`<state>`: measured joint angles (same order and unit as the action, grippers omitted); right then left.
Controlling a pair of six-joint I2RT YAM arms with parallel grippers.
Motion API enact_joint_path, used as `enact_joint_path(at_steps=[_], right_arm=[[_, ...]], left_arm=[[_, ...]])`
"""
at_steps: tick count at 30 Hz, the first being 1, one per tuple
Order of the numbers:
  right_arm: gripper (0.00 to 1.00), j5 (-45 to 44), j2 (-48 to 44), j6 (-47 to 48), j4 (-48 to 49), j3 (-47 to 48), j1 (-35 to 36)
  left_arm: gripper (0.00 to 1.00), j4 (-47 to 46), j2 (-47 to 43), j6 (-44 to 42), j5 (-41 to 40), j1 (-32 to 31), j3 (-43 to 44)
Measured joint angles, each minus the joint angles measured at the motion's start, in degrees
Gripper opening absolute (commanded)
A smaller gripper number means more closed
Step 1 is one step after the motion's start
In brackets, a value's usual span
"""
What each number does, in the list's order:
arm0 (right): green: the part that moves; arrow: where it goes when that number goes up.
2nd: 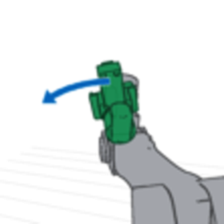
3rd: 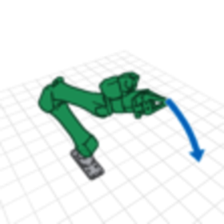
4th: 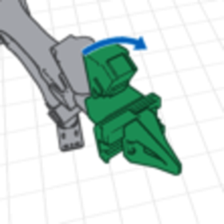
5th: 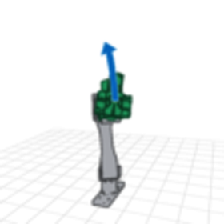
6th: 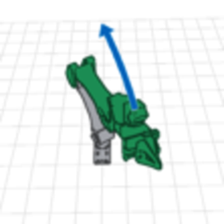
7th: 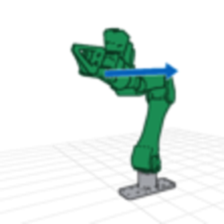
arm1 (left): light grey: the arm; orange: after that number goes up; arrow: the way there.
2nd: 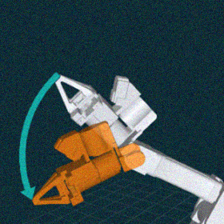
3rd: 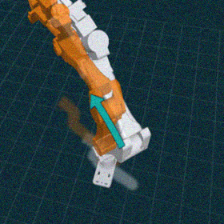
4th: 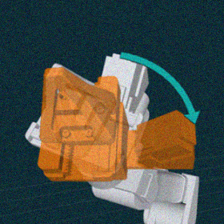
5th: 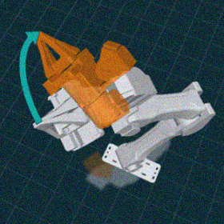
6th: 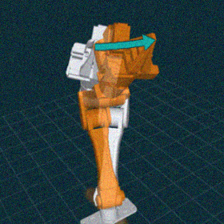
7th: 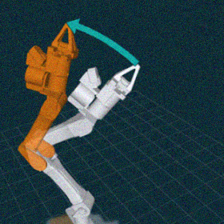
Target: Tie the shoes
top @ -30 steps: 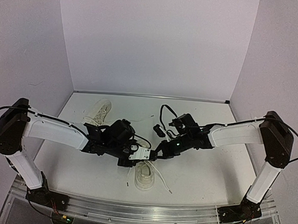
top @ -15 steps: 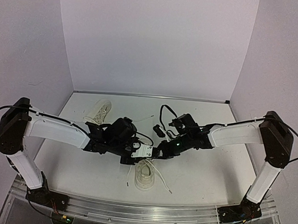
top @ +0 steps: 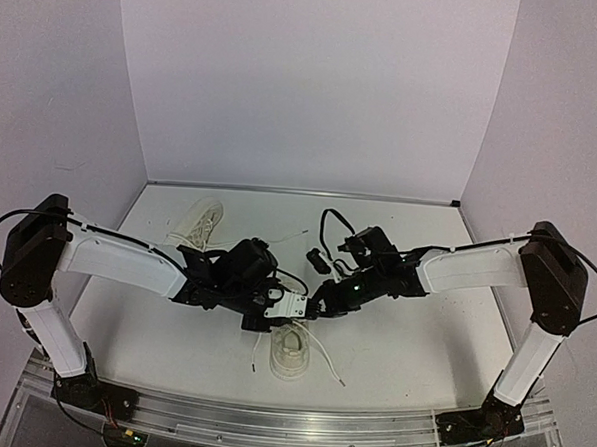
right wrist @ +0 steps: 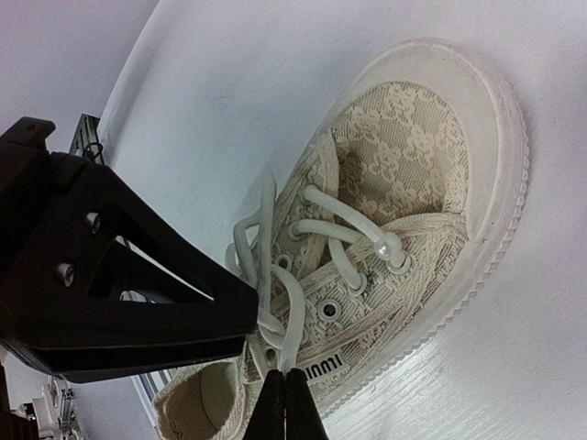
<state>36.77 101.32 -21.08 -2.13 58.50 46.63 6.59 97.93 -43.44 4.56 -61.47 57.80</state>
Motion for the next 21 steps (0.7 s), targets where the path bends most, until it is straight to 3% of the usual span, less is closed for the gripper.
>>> enact_joint_path(at_steps=[17,21], right_arm=[[0.00,0.07,-0.02,0.00,0.00,0.00,0.00],[0.00,0.11,-0.02,0.00,0.00,0.00,0.00]], left_arm=[[0.21,0.62,-0.24,0.13,1.31,0.02,0.00],[0.17,0.94,-0.18,0.15,1.29,0.09,0.00]])
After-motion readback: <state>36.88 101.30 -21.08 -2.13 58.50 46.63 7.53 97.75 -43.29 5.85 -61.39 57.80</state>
